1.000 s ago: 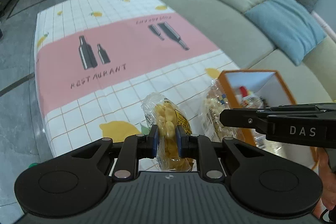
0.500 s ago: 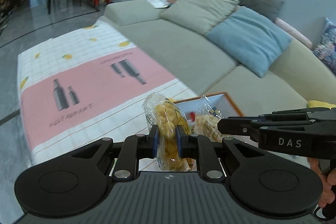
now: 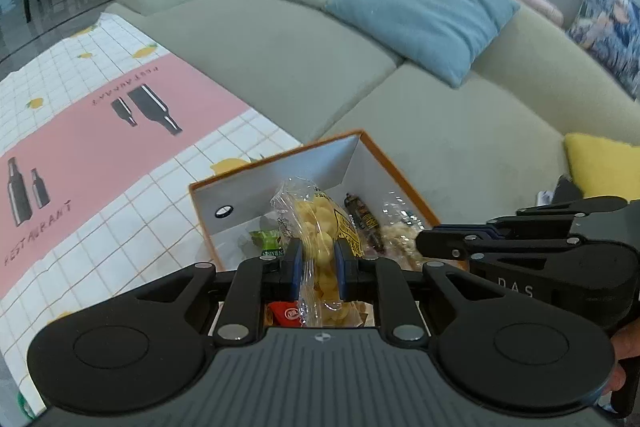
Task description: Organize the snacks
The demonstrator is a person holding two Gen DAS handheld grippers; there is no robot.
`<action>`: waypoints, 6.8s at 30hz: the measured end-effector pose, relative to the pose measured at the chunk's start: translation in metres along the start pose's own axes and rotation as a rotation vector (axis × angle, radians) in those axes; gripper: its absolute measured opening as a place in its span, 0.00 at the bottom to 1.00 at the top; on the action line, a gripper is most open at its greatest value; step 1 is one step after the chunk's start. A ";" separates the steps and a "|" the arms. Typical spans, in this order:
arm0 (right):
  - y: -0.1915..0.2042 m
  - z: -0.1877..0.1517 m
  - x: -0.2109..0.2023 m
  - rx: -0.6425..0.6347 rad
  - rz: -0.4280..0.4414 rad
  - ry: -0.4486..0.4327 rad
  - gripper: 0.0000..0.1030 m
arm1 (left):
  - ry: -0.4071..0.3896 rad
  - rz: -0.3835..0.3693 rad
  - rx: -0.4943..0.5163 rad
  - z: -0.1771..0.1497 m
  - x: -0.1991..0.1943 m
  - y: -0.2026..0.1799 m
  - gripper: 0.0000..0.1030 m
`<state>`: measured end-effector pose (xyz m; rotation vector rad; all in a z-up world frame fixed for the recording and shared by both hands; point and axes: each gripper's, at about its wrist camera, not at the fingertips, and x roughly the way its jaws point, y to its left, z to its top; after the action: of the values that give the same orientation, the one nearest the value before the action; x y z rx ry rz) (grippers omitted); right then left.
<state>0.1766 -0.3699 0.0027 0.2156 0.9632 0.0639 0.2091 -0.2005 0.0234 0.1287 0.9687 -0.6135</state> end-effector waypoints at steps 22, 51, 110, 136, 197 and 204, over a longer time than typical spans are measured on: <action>0.000 -0.008 0.086 0.012 0.098 0.120 0.12 | 0.128 0.279 0.237 0.009 0.077 0.007 0.29; 0.031 0.032 0.162 0.036 0.104 0.193 0.27 | 0.056 0.243 -0.067 -0.024 0.009 0.105 0.35; 0.118 -0.100 -0.082 -0.089 -0.068 -0.246 0.66 | -0.255 0.384 0.091 -0.133 -0.159 0.033 0.58; 0.138 -0.176 -0.058 -0.119 -0.222 -0.228 0.72 | -0.036 0.405 0.041 -0.194 -0.100 0.040 0.58; 0.139 -0.176 -0.043 -0.154 -0.226 -0.173 0.72 | -0.013 0.396 -0.020 -0.194 -0.100 0.044 0.58; 0.137 -0.177 -0.042 -0.151 -0.225 -0.169 0.72 | -0.013 0.396 -0.024 -0.194 -0.100 0.044 0.58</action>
<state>0.0130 -0.2146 -0.0321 -0.0276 0.8046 -0.0868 0.0496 -0.0499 -0.0143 0.2870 0.9058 -0.2382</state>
